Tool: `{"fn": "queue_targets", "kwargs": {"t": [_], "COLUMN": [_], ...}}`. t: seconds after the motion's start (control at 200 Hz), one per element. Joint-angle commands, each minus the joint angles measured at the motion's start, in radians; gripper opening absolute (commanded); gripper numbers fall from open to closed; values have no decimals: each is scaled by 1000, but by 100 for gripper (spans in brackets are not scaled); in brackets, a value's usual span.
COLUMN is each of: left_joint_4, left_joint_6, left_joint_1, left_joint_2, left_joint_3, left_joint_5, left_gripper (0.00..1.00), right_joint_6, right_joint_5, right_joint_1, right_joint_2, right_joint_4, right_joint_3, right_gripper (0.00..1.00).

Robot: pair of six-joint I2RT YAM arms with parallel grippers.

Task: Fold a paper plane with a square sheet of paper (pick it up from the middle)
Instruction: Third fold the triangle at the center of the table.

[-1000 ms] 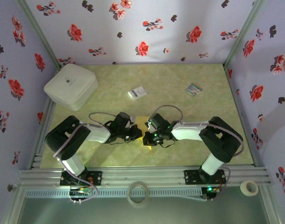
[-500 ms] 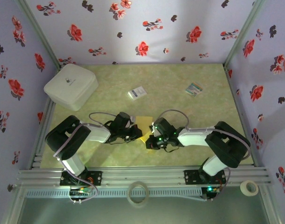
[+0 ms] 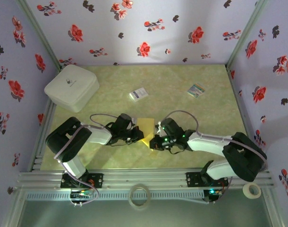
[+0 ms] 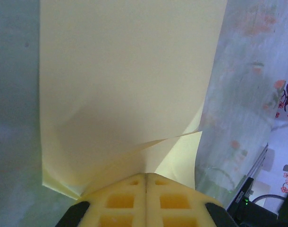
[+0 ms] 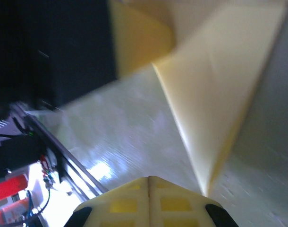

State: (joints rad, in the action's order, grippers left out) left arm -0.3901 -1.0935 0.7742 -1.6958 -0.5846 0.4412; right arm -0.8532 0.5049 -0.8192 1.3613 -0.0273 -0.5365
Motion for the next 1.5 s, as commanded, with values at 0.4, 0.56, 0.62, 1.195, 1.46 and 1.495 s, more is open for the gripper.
{"fn": "queue_targets", "kwargs": {"t": [0.4,0.56,0.62,1.195,1.46,1.495], "left_joint_4": [53,57,63,173,249,246], "left_joint_6": [20,31,41,21,21,24], "left_joint_1": [-4,-4,-4,54,22,10], "left_joint_2": [-21,-5,9,24,-4,-4], "left_joint_3": [3,-9,-23,-79,-78,-72], "left_joint_5": [-36,-32,-24,-62,-125,-125], "left_gripper": [0,0,0,0,0,0], "right_joint_6": [-7,-1,-4,-20,-17,-15], "right_joint_5": [-13,-49,-59,-72,-69,-67], "right_joint_1": [25,25,26,32,34,33], "right_joint_2": [260,267,266,263,264,265], "right_joint_4": [49,88,84,59,60,60], "right_joint_3": [-154,-100,-77,-54,-41,-39], "right_gripper": [5,3,3,1,1,1]}}
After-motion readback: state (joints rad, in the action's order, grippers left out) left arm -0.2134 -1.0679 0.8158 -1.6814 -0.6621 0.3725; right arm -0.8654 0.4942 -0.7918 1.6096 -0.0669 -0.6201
